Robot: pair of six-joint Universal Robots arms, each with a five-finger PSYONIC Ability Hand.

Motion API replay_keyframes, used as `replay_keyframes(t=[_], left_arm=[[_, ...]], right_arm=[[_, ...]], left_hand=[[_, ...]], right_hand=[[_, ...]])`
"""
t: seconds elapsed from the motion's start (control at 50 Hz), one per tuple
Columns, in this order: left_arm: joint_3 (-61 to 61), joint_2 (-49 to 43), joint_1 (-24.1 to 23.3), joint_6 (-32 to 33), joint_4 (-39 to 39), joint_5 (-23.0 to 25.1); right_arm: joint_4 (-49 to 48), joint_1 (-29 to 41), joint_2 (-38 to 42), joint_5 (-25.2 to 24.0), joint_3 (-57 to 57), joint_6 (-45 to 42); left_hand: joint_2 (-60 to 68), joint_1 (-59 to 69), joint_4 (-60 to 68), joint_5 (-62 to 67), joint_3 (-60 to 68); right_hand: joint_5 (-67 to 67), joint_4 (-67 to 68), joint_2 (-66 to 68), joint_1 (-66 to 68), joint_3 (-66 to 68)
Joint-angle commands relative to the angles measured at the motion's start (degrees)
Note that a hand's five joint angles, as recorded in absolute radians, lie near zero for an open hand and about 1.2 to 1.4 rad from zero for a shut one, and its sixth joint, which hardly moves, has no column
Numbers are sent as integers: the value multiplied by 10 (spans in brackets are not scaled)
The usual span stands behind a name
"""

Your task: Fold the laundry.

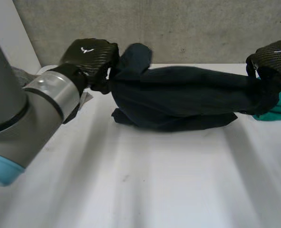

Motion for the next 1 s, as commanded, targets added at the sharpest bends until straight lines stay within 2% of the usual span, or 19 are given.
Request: replay_keyframes(t=[0.02, 0.14, 0.22, 0.3, 0.34, 0.36, 0.4, 0.42, 0.5, 0.62, 0.78, 0.86, 0.94, 1.0], left_arm=[[-10, -73, 28, -22, -6, 19], [74, -197, 35, -19, -19, 10], [197, -273, 41, -18, -40, -8], [382, -300, 51, -27, -42, -31], [457, -298, 58, -39, -9, -44], [472, -295, 61, -40, 8, -49], [490, -287, 65, -44, 48, -67], [489, -274, 65, -46, 78, -86], [438, -241, 61, -51, 127, -125], [306, -196, 59, -67, 132, -110], [87, -172, 61, -93, 132, -124], [-8, -178, 61, -98, 135, -140], [-72, -197, 61, -97, 135, -136], [-97, -202, 65, -97, 130, -131]], right_arm=[[104, 72, 46, 74, -25, -15], [103, 110, 126, 111, -43, -51], [38, 138, 195, 146, -118, -45], [-132, 153, 252, 192, -253, -9], [-207, 155, 256, 201, -289, 2], [-279, 155, 256, 205, -309, 11], [-363, 155, 251, 206, -310, 22], [-441, 156, 238, 208, -302, 29], [-557, 170, 200, 194, -249, 35], [-555, 186, 173, 122, -170, 40], [-488, 181, 184, 116, -56, 36], [-433, 178, 218, 99, 6, 33], [-395, 176, 262, 96, 61, 4], [-376, 175, 288, 96, 95, -25]], left_hand=[[115, 130, 114, 138, 120], [115, 130, 114, 138, 120], [115, 130, 114, 138, 120], [115, 130, 114, 138, 120], [115, 130, 114, 138, 120], [115, 130, 114, 138, 120], [115, 130, 114, 138, 120], [115, 130, 114, 138, 120], [115, 130, 114, 138, 120], [115, 130, 114, 138, 120], [115, 130, 114, 138, 120], [115, 130, 114, 138, 120], [115, 130, 114, 138, 120], [8, 23, 7, 31, 13]], right_hand=[[113, 116, 126, 187, 120], [113, 116, 126, 187, 120], [113, 116, 126, 187, 120], [113, 116, 126, 187, 120], [113, 116, 126, 187, 120], [113, 116, 126, 187, 120], [113, 116, 126, 187, 120], [113, 116, 126, 187, 120], [113, 116, 126, 187, 120], [113, 116, 126, 187, 120], [113, 116, 126, 187, 120], [113, 116, 126, 187, 120], [113, 116, 126, 187, 120], [113, 116, 126, 187, 120]])
